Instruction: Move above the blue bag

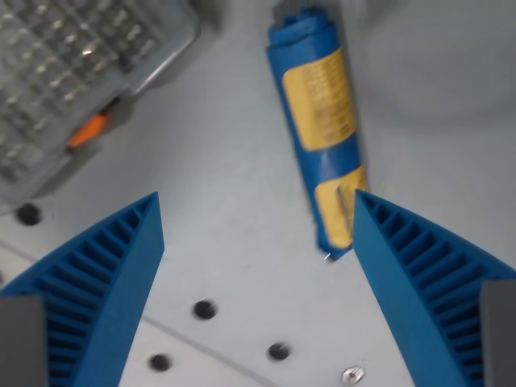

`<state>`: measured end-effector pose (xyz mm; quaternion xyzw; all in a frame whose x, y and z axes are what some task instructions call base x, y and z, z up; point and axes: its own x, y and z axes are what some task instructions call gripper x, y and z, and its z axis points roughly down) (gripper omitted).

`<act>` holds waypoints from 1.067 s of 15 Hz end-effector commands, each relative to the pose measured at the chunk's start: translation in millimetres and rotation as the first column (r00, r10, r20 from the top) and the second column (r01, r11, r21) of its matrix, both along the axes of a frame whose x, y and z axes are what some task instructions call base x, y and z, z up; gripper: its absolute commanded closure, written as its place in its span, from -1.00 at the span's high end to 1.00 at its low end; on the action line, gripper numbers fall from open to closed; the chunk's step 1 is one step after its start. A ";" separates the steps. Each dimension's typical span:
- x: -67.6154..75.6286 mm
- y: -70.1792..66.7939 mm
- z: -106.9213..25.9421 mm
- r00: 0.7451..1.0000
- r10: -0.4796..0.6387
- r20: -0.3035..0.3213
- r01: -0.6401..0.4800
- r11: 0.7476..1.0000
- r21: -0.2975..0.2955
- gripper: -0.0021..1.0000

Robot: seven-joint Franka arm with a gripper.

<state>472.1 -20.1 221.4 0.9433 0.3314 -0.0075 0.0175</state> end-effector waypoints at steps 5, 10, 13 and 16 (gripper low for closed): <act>19.0 -15.0 -21.6 0.976 0.216 -0.006 -0.216 0.976 -0.033 1.00; 28.2 -22.0 -36.3 0.973 0.230 -0.013 -0.230 0.973 -0.033 1.00; 32.1 -24.9 -42.3 0.974 0.225 -0.011 -0.226 0.974 -0.036 1.00; 34.0 -26.9 -46.3 0.977 0.214 -0.008 -0.214 0.976 -0.036 1.00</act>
